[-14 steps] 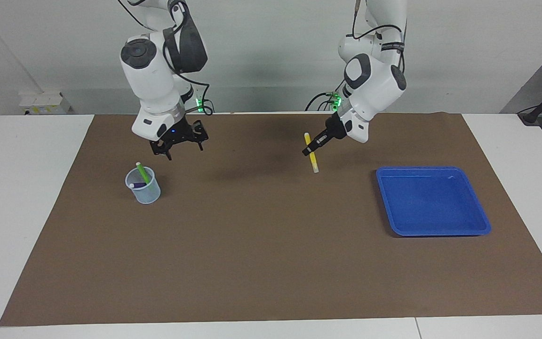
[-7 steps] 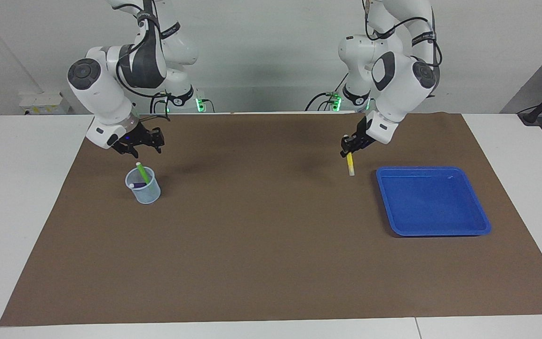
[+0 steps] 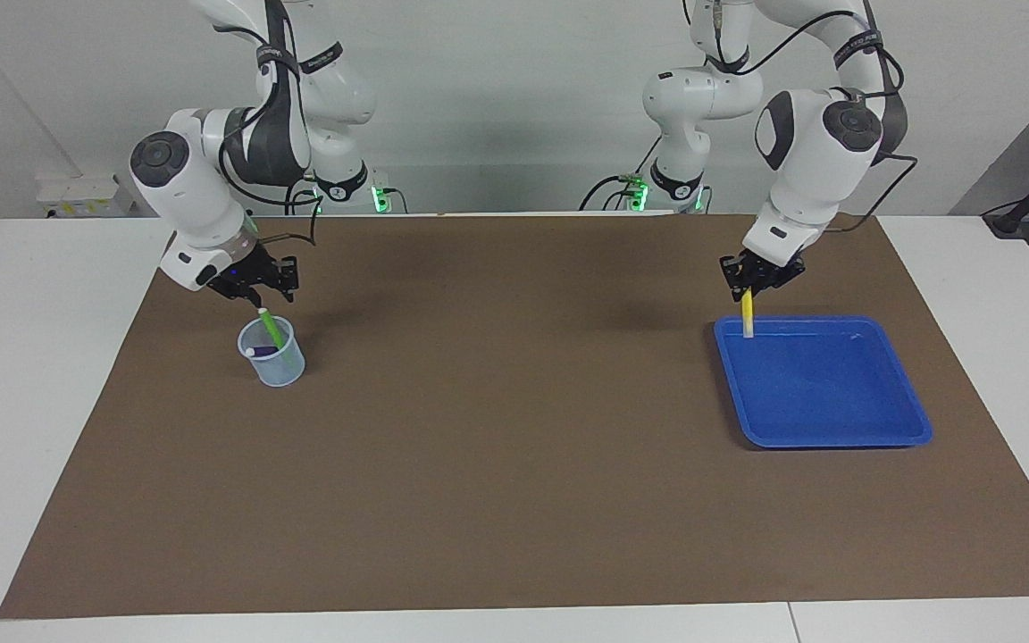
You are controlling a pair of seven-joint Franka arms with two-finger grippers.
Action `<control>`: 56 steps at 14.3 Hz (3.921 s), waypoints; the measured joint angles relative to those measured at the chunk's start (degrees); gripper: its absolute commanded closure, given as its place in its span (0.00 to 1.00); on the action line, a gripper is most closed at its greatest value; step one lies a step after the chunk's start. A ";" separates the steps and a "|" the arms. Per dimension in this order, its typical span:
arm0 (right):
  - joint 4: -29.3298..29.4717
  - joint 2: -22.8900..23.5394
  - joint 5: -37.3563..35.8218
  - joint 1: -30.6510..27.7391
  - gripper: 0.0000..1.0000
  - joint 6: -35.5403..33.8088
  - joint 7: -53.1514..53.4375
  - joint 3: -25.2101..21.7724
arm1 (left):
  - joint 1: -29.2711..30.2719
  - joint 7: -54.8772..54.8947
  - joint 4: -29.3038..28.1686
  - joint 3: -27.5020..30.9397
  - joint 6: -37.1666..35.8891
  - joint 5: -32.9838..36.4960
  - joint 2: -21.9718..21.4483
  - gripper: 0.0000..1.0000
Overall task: Right arm passes pens to left for tray arrangement
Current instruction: 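Lower the yellow pen into the blue tray and open the left gripper, then lift the green pen from the cup with the right gripper, then carry the green pen toward the left gripper while the left gripper approaches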
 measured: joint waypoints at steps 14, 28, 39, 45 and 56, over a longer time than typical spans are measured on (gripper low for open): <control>-0.17 1.28 -1.71 -0.23 0.48 3.13 -2.06 0.11 | 5.17 7.91 -0.48 -0.02 11.09 2.21 9.71 1.00; -0.42 2.19 -1.74 -0.95 1.00 4.23 -2.09 0.10 | 5.26 7.85 -3.52 -0.04 21.69 6.77 16.05 1.00; 14.24 1.81 -1.77 0.04 1.00 -13.12 -4.27 0.66 | 5.38 6.49 -3.92 -0.06 23.42 7.13 16.82 0.47; 21.66 1.71 8.60 1.51 1.00 -19.97 1.74 0.94 | 5.44 5.43 1.96 -0.34 13.56 1.29 16.71 0.46; 18.51 1.89 31.50 16.61 1.00 -2.22 32.54 1.33 | 5.28 -7.44 8.66 -1.33 0.32 -16.68 11.01 0.43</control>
